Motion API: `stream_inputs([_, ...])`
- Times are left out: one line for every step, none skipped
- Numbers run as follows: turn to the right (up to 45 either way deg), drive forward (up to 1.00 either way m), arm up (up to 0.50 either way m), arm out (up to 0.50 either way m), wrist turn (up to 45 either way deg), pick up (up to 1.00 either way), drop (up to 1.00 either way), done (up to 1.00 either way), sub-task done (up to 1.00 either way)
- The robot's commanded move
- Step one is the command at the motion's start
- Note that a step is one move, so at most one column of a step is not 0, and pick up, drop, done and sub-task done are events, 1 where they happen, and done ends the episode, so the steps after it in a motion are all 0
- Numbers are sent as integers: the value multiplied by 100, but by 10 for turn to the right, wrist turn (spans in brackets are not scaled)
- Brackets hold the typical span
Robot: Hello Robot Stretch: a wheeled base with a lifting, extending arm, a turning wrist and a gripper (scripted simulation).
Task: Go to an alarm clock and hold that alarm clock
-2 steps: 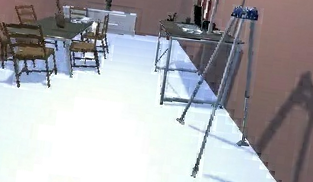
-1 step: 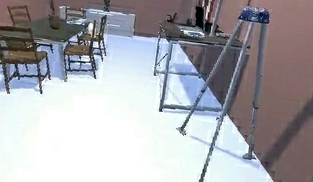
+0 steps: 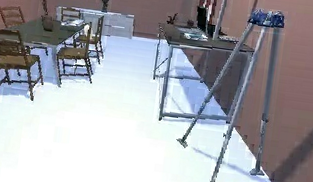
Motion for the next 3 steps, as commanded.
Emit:
stream_inputs([450,0,0,0,0,0,0,0,0])
stream_inputs([450,0,0,0,0,0,0,0,0])
stream_inputs([120,0,0,0,0,0,0,0,0])
